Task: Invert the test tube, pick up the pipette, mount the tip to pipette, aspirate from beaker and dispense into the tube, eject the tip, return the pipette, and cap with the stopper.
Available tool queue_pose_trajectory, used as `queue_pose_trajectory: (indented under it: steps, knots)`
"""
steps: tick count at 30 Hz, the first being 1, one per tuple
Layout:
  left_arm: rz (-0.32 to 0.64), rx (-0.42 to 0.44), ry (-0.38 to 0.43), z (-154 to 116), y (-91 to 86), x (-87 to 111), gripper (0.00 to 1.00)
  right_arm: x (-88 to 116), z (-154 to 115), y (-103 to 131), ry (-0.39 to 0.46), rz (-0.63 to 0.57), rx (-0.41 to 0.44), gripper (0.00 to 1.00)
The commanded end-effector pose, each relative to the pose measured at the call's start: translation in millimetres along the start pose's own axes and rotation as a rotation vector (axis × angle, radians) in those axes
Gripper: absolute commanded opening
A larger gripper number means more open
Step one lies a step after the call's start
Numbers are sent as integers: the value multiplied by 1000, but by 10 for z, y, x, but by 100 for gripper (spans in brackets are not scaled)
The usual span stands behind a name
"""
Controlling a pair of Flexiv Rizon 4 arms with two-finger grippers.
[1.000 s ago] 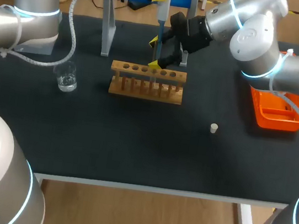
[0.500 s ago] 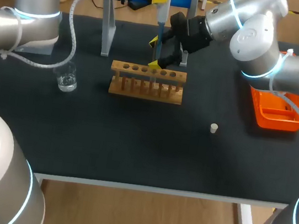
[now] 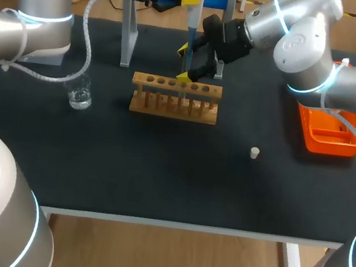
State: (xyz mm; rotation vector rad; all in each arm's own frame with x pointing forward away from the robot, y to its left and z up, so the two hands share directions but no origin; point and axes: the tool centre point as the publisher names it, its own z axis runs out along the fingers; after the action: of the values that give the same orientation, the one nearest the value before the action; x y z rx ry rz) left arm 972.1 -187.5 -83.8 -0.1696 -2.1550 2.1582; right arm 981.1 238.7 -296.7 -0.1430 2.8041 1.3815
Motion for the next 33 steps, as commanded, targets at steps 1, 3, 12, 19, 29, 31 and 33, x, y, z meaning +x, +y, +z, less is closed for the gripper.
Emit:
queue_pose_trajectory:
  steps: [1, 3, 12, 19, 29, 31, 33]
  knots:
    - [-1, 1, 1, 4, 16, -21, 0, 3, -9, 6, 1, 1, 4, 100]
    - [-2, 2, -1, 4, 18, -22, 0, 3, -9, 6, 1, 1, 4, 100]
    - [-3, 2, -1, -1, 21, -37, 0, 3, -9, 6, 1, 1, 4, 100]
    - [-1, 2, -4, -5, 19, -40, 0, 3, -9, 6, 1, 1, 4, 100]
    - [-4, 1, -3, -6, 14, -39, 0, 3, -9, 6, 1, 1, 4, 100]
    - [-4, 1, -3, -6, 14, -39, 0, 3, -9, 6, 1, 1, 4, 100]
    - [-4, 1, -3, -6, 14, -39, 0, 3, -9, 6, 1, 1, 4, 100]
